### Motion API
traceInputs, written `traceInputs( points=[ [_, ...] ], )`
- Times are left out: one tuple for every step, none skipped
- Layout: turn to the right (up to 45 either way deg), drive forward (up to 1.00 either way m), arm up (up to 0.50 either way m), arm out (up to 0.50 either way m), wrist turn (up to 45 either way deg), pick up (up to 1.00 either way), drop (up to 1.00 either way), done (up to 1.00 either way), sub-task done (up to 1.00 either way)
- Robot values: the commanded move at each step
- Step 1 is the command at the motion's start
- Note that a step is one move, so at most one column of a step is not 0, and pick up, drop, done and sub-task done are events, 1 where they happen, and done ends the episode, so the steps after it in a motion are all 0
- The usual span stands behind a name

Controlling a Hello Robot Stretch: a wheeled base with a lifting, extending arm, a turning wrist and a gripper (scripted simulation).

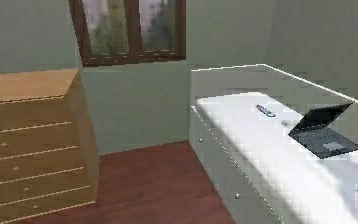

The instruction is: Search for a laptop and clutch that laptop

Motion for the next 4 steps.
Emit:
traceInputs(
  points=[
    [0.0, 0.35, 0.00, 0.00, 0.0, 0.00, 0.00, 0.00, 0.00],
    [-36.0, 0.00, 0.00, 0.00, 0.0, 0.00, 0.00, 0.00, 0.00],
    [45.0, 0.00, 0.00, 0.00, 0.0, 0.00, 0.00, 0.00, 0.00],
    [6.0, 0.00, 0.00, 0.00, 0.0, 0.00, 0.00, 0.00, 0.00]
  ],
)
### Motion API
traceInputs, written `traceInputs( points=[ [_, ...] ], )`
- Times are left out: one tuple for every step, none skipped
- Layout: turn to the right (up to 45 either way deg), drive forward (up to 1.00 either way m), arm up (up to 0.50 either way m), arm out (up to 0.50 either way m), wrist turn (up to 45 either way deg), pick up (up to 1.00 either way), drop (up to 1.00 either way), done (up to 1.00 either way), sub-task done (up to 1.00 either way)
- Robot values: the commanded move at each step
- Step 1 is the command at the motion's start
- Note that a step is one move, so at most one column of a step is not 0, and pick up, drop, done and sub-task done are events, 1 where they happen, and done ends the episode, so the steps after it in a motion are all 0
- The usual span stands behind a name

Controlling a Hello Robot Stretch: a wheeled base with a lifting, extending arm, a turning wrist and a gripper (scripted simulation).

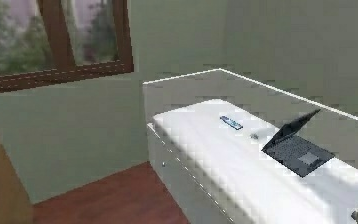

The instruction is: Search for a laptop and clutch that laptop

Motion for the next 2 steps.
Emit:
traceInputs(
  points=[
    [0.0, 0.50, 0.00, 0.00, 0.0, 0.00, 0.00, 0.00, 0.00],
    [-33.0, 0.00, 0.00, 0.00, 0.0, 0.00, 0.00, 0.00, 0.00]
  ],
)
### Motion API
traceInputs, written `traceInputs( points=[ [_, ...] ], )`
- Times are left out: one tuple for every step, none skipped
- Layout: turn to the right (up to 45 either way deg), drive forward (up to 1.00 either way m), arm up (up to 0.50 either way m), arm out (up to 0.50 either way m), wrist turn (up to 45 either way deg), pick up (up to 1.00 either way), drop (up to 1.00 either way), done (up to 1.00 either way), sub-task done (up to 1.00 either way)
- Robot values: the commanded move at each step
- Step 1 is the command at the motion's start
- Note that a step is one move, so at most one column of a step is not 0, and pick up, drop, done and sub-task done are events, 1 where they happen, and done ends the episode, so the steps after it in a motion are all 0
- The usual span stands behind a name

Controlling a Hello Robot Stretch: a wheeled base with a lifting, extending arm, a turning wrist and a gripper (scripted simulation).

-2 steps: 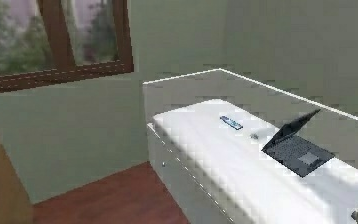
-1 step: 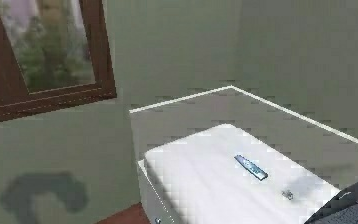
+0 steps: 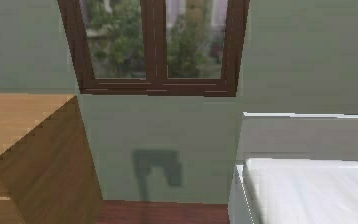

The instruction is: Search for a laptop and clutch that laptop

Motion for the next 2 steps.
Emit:
traceInputs(
  points=[
    [0.0, 0.00, 0.50, 0.00, 0.0, 0.00, 0.00, 0.00, 0.00],
    [0.0, 0.00, 0.18, 0.00, 0.0, 0.00, 0.00, 0.00, 0.00]
  ],
)
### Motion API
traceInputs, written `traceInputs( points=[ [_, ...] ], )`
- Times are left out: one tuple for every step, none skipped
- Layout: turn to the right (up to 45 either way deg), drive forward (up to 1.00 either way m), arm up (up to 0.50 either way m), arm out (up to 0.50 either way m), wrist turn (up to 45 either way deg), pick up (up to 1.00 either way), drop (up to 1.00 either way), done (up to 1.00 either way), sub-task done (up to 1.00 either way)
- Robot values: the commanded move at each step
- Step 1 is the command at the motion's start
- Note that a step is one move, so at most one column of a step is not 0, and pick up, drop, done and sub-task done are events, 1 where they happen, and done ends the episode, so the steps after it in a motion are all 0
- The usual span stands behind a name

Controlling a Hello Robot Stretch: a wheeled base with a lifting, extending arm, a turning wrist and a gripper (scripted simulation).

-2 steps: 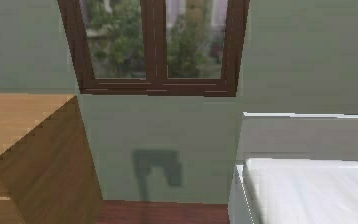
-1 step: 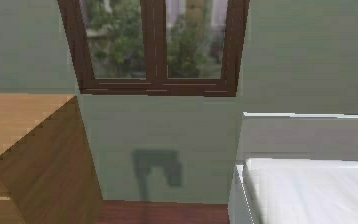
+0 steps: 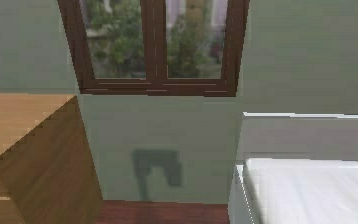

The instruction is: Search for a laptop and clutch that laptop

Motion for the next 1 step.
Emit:
traceInputs(
  points=[
    [0.0, 0.00, 0.00, 0.44, 0.0, 0.00, 0.00, 0.00, 0.00]
  ],
)
